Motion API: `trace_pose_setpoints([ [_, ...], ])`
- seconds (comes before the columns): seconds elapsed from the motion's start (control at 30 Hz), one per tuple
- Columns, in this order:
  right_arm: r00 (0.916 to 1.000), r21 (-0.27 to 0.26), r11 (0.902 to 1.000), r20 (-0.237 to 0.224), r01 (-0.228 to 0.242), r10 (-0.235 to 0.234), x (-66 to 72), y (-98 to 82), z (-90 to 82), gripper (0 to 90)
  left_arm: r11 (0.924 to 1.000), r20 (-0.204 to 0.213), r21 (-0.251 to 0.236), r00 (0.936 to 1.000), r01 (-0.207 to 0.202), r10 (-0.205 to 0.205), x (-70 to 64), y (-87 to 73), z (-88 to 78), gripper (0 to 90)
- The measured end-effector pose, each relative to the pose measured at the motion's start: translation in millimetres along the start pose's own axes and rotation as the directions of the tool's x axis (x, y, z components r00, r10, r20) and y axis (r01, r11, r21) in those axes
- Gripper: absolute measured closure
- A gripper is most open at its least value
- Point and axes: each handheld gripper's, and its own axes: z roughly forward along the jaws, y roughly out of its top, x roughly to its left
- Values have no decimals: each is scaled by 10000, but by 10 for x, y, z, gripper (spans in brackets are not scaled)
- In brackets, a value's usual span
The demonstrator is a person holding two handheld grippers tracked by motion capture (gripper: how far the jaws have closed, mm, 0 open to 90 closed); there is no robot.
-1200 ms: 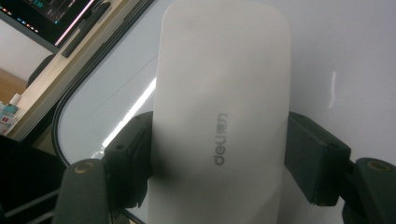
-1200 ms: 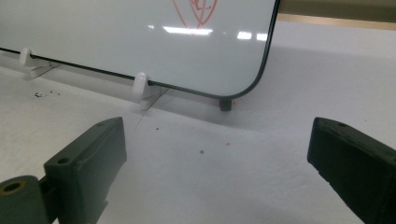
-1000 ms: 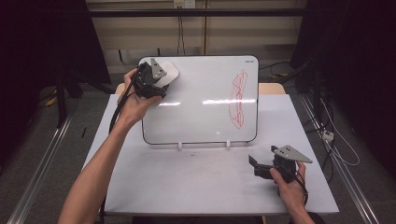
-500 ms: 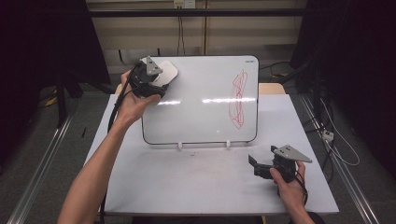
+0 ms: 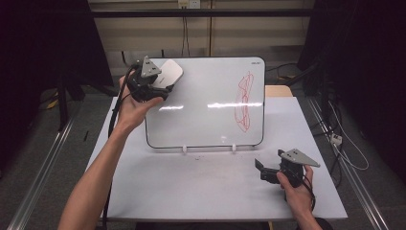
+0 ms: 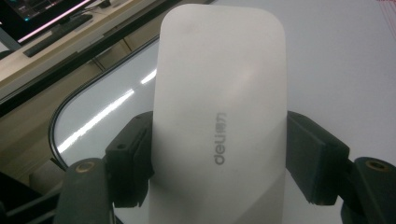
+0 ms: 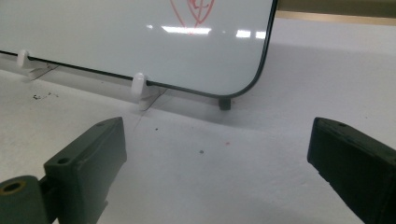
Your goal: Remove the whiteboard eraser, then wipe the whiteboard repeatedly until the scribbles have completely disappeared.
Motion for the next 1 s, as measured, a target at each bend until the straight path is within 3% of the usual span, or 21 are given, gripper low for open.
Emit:
trace_pose_setpoints([
  [0.2,10000,-34,10000,-79,46,-47,4,-1,-7,46,9983,39,-266,9987,510,-509,-53,-108,-67,307],
  [0.37,9998,-53,9999,-161,90,-90,9,-3,-17,46,9969,13,-396,9977,682,-682,-100,-172,-104,307],
  [0.7,9999,5,9999,-62,100,-100,9,6,10,46,9980,243,-453,9988,447,-436,-224,-122,-42,308],
  [1.0,9997,-50,9999,-206,141,-142,20,0,-16,46,9995,592,-279,9982,128,-111,-452,-28,81,309],
])
